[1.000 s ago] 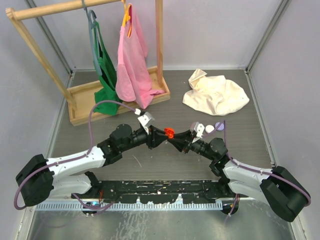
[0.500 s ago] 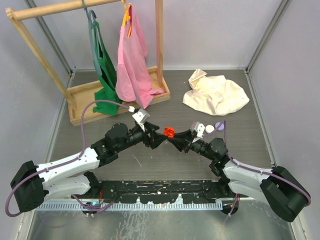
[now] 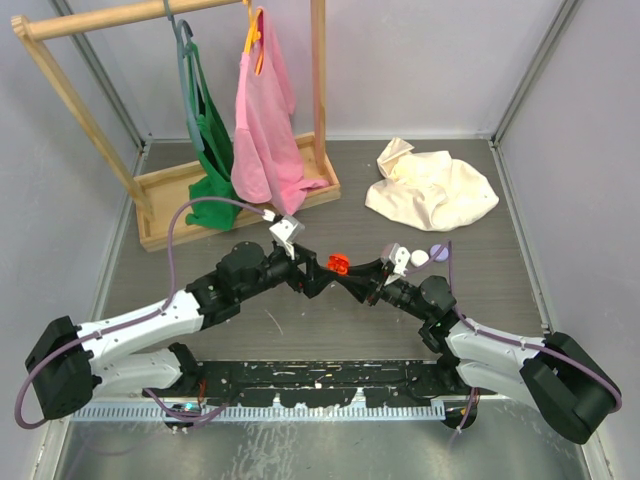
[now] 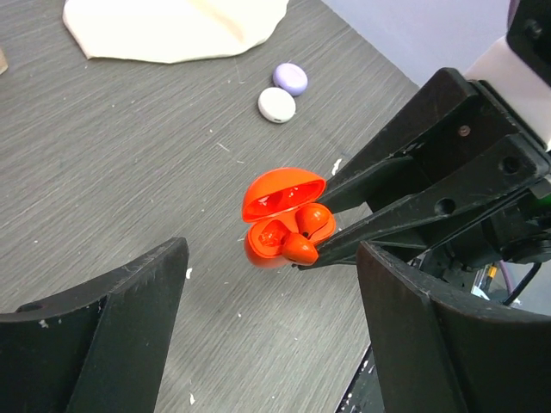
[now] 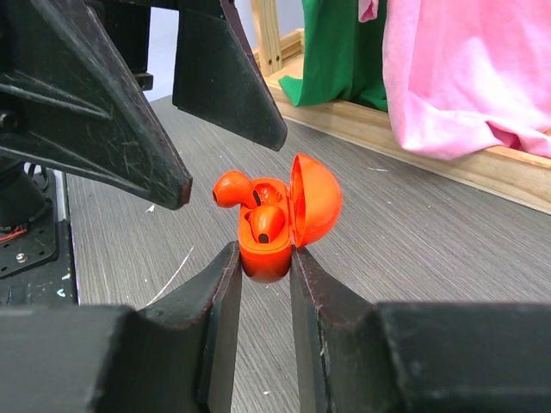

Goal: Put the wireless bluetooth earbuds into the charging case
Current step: Place the earbud in the charging case.

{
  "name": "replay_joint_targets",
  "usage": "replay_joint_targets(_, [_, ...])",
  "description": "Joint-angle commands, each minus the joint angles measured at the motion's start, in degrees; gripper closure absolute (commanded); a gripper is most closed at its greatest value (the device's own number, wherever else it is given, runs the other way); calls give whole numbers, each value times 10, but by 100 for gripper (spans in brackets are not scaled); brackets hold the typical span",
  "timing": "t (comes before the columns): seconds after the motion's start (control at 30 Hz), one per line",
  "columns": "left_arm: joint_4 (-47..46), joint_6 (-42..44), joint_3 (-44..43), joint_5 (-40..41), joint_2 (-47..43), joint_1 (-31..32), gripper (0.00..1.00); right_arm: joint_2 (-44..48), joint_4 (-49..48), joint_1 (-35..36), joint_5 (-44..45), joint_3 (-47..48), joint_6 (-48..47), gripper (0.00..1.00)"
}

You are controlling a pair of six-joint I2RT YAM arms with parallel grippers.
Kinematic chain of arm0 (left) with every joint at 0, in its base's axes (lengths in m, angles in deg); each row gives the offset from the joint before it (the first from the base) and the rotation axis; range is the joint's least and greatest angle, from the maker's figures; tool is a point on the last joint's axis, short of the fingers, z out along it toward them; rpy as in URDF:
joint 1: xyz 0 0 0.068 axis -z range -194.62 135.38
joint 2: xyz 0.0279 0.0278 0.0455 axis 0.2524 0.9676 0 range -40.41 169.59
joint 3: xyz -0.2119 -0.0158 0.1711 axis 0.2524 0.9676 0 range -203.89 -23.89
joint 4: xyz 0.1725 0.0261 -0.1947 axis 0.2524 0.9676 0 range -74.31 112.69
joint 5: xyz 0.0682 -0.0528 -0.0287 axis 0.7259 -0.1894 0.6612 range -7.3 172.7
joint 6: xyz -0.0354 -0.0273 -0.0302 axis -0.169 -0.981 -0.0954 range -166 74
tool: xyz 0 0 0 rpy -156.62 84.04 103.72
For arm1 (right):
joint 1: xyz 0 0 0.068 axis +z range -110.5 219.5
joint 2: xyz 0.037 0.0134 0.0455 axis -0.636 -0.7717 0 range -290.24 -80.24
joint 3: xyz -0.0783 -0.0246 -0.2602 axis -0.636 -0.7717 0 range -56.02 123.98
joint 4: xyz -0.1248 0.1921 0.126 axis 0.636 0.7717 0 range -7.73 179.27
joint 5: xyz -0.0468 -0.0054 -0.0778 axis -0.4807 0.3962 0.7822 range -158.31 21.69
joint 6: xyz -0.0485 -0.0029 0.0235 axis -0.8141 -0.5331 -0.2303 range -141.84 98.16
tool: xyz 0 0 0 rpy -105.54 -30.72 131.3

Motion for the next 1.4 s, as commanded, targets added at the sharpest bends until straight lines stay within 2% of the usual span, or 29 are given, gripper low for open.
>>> replay_joint_targets(0.0, [-2, 1, -26, 18, 5, 3, 19, 11, -38, -2, 8, 6, -3, 99])
replay_joint_targets(0.5, [32, -12, -23, 99, 5, -1, 26, 14, -35, -2, 8, 5, -4, 99])
replay_joint_targets(0.67, [35, -42, -19, 93, 1, -18, 27, 12, -35, -2, 4, 6, -4, 99])
replay_joint_targets(0.9, [39, -68, -22, 31, -5, -48, 26, 7, -36, -2, -7, 9, -4, 99])
replay_joint_targets(1.0, [39, -91, -20, -28, -17, -78, 24, 3, -35, -3, -14, 11, -3, 99])
replay_joint_targets(1.13, [47, -123, -24, -122, -28, -107, 17, 1, -39, -2, -32, 13, -2, 99])
replay_joint_targets(1.23, [54, -145, -28, -159, -30, -116, 13, -1, -41, -2, -48, 14, -3, 99])
replay_joint_targets(1.37, [60, -168, -41, -199, -20, -119, 13, -10, -51, -2, -77, 21, 4, 99])
